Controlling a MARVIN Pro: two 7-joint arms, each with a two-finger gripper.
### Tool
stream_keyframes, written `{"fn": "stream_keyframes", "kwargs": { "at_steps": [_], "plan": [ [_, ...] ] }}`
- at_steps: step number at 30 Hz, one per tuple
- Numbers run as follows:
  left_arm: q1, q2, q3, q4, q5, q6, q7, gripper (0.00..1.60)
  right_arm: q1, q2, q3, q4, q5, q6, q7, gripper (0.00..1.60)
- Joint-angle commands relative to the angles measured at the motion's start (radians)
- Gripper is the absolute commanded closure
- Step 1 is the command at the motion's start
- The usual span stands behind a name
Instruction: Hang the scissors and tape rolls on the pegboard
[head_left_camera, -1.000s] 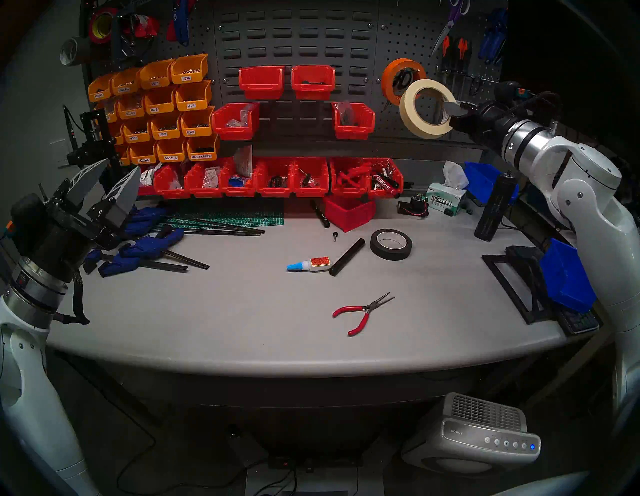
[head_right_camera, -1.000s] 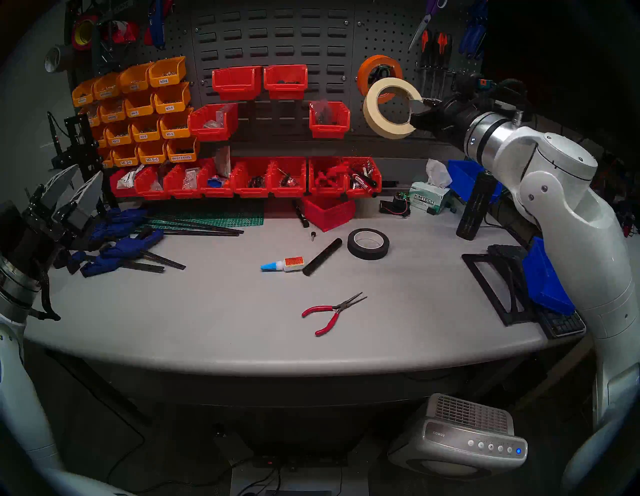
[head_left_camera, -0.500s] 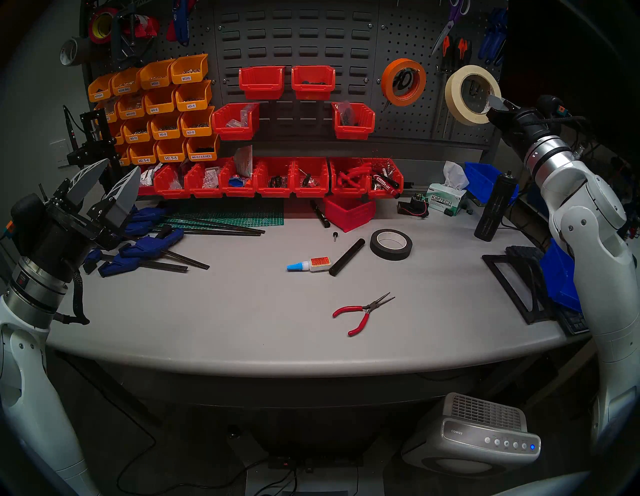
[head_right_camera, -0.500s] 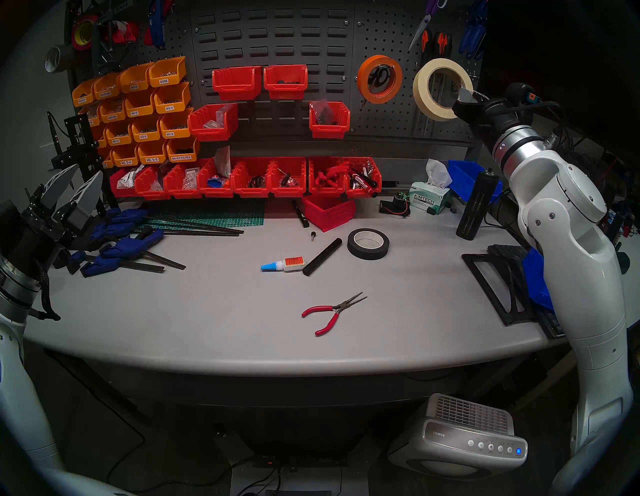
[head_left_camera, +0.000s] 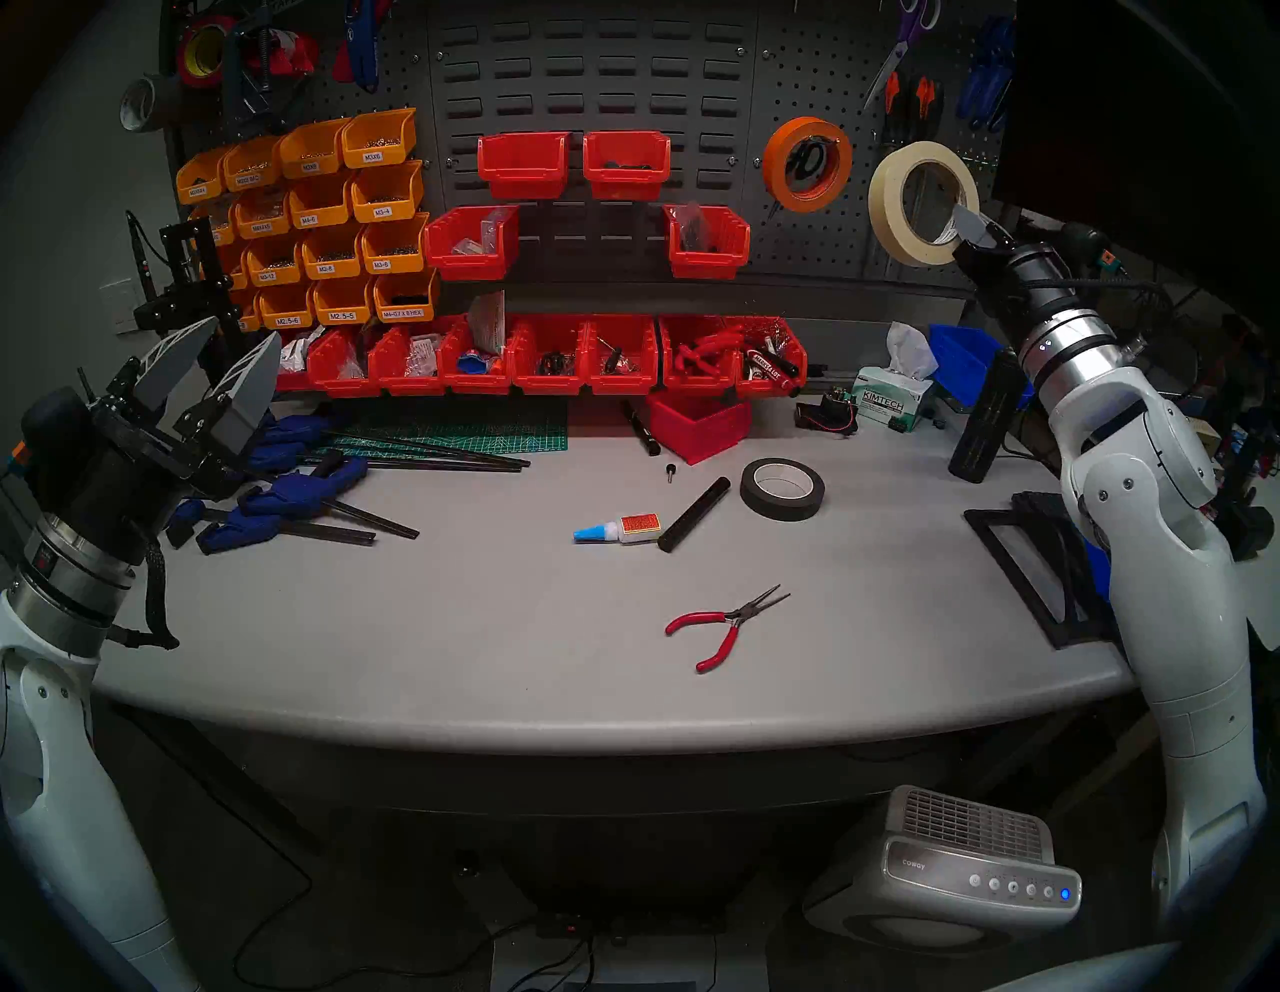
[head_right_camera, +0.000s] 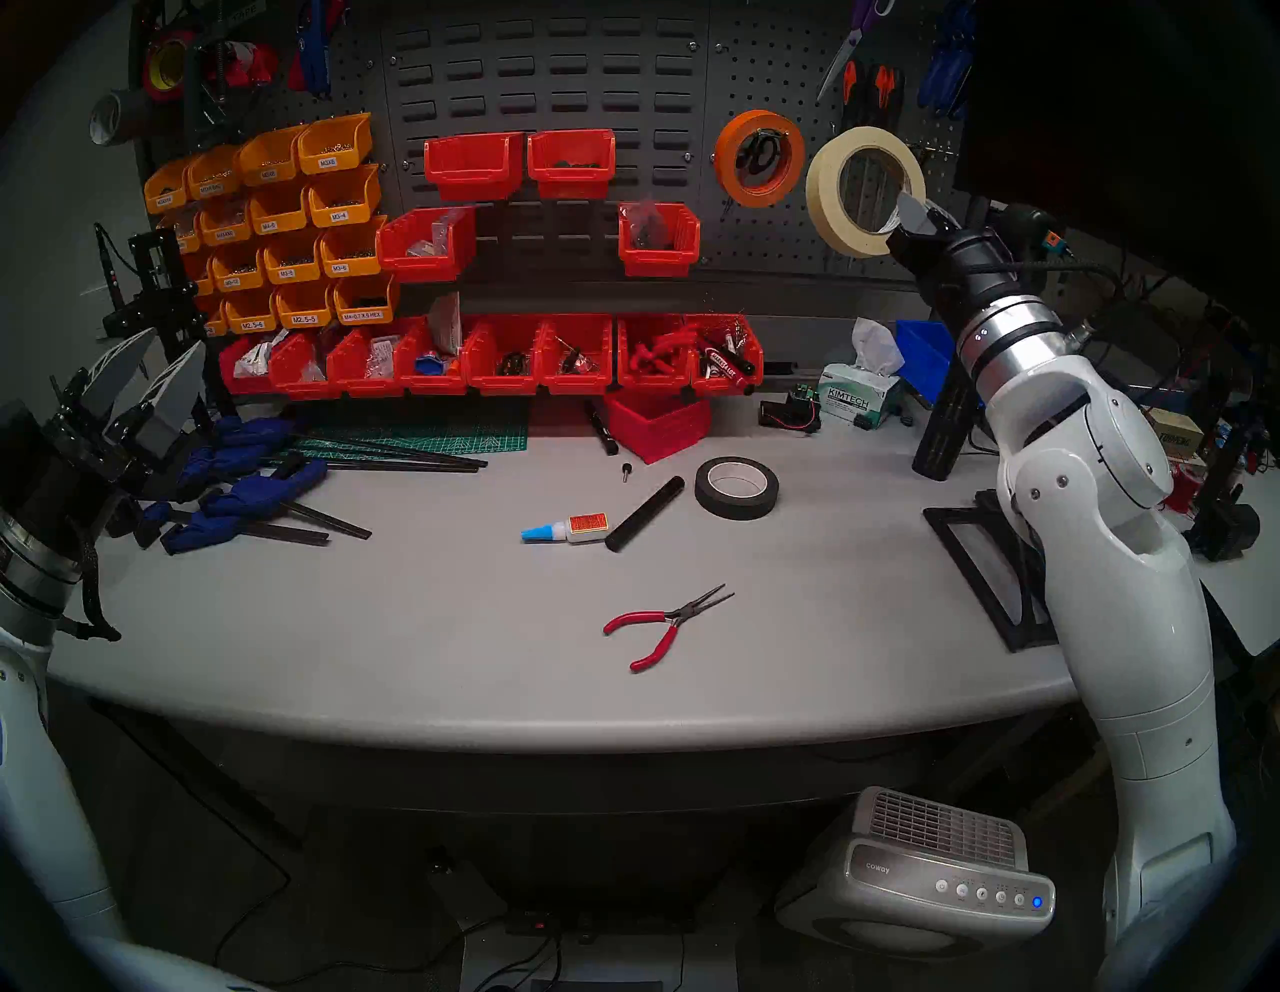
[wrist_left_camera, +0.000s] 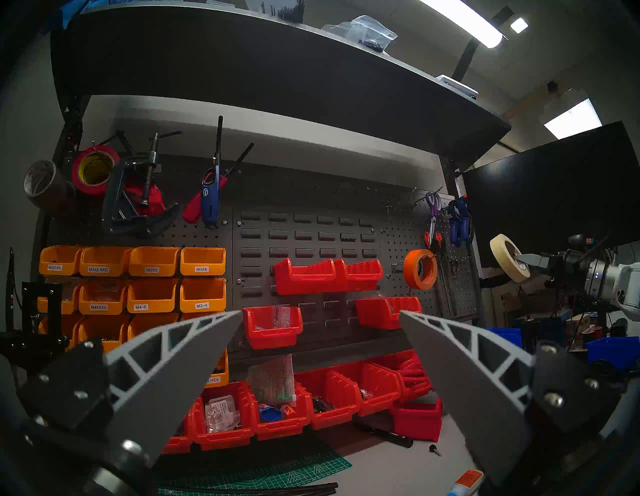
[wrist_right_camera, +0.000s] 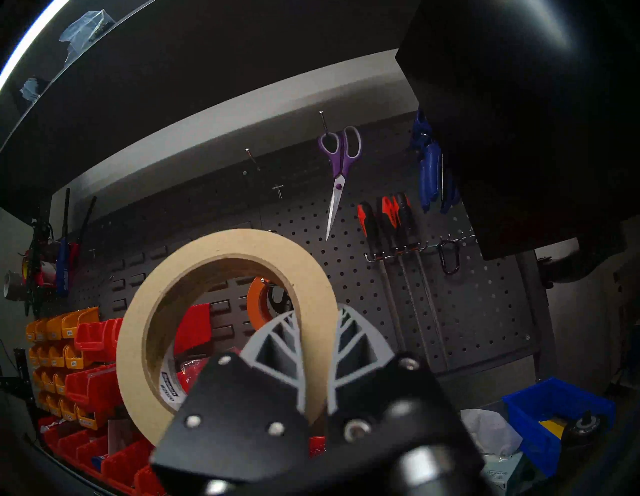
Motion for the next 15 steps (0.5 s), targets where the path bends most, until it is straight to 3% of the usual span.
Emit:
{"fn": "stream_keyframes", "kwargs": {
  "at_steps": [1,9,11,15],
  "plan": [
    [-0.010,0.001,-0.001,-0.018,-0.008,-0.003,0.000,0.00,0.109,0.034,-0.007,-0.006,0.002,-0.003,0.015,1.60],
    [-0.010,0.001,-0.001,-0.018,-0.008,-0.003,0.000,0.00,0.190,0.035,-0.055,0.024,-0.008,0.008,0.014,1.60],
    [-0.010,0.001,-0.001,-0.018,-0.008,-0.003,0.000,0.00,0.162,0.046,-0.042,0.012,-0.014,0.002,0.013,1.60],
    [-0.010,0.001,-0.001,-0.018,-0.008,-0.003,0.000,0.00,0.209,0.038,-0.074,0.038,-0.019,0.012,0.013,1.60]
  ]
}}
